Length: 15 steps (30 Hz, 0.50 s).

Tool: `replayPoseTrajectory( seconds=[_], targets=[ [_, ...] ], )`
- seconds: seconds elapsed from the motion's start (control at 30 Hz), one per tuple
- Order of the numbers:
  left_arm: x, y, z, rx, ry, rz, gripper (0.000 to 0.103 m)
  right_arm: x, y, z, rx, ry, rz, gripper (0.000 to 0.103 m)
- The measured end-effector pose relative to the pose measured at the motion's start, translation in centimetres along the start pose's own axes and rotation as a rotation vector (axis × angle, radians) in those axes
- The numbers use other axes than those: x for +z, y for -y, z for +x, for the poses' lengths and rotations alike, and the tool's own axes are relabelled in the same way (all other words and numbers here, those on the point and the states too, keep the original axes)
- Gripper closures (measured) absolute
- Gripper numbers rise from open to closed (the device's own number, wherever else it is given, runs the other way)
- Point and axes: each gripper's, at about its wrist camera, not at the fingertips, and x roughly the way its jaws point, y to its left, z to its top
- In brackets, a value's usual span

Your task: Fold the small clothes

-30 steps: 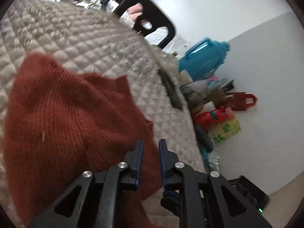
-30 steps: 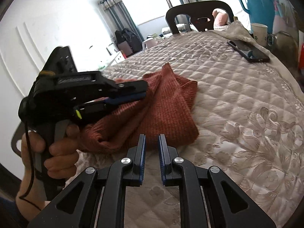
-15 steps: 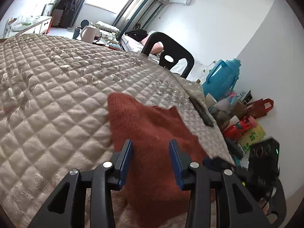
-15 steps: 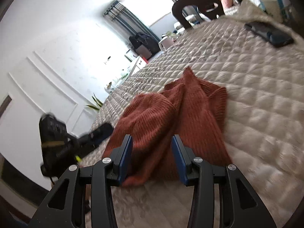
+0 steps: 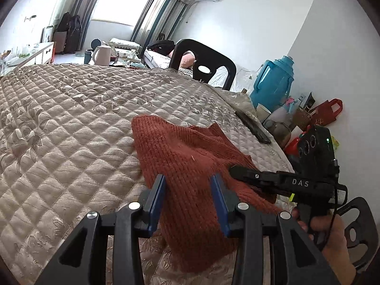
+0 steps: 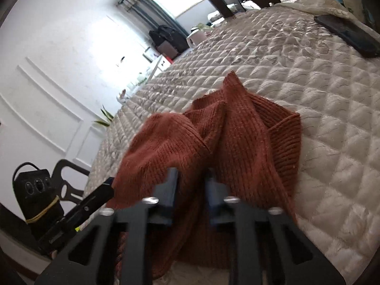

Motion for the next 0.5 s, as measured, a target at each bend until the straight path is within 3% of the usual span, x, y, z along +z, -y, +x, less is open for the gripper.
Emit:
replayPoseTrajectory(
  seconds=[0.23,0.37,0.5],
  targets=[
    [-0.2,1.7,-1.4,-0.066,0.038,0.062,0.061,3.0,-1.1,-2.8,0.009,0.039,-0.098,0.089],
    [-1.1,3.7,-0.3,-0.095,-0.004,0.141,0.061,4.4,0.3,-3.1,-0.061,0.013,-0.128,0.089],
    [-1.6,4.6,0.2,-0.088,-0.020,0.176,0.061,3.0,2.9,-1.8,-0.124,-0.048,-0.108,0.089]
  ],
)
